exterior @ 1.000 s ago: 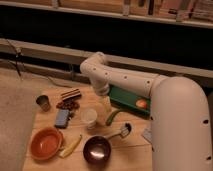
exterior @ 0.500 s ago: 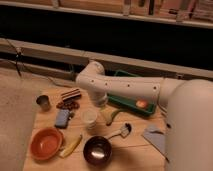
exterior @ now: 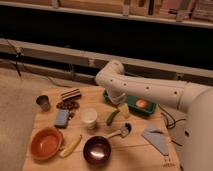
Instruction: Place pepper in plastic cup
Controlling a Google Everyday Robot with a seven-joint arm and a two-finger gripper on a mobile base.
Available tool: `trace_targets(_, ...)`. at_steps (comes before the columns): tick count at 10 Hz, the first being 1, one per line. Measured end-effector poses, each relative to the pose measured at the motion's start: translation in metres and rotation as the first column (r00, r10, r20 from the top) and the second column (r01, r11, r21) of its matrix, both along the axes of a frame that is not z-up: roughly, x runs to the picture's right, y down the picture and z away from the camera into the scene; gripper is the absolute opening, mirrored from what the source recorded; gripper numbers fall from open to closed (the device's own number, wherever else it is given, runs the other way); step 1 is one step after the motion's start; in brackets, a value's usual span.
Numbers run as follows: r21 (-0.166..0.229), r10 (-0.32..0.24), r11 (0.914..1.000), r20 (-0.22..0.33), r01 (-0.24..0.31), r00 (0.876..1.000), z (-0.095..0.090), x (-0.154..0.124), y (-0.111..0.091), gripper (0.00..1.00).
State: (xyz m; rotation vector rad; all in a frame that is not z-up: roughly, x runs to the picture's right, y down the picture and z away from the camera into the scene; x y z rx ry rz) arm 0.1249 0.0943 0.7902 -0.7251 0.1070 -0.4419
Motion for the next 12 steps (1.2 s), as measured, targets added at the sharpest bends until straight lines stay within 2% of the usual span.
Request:
trace_targets(3,-0.01,-0.021,0.9997,-0.003,0.021,1.0,0.027,0.036,-0.017,0.8)
trace_targets(5,-0.013,-0.035,0.9993,0.008,0.035,0.999,0.033,0.038,-0.02,0.8)
trace_targets(6,-0.014,-0.044,0.9989,0.017,0.044,0.999,0.036,0.032,-0.021,0.8)
trace_targets(10,-0.027,-0.088,0.9956,0.075,0.09,0.993,0.05,-0.039,-0.018,0.8)
trace_targets(12,-0.028,-0.1,0.9943,0.107,0.103,0.989,0.051,-0.064,-0.011,0.8)
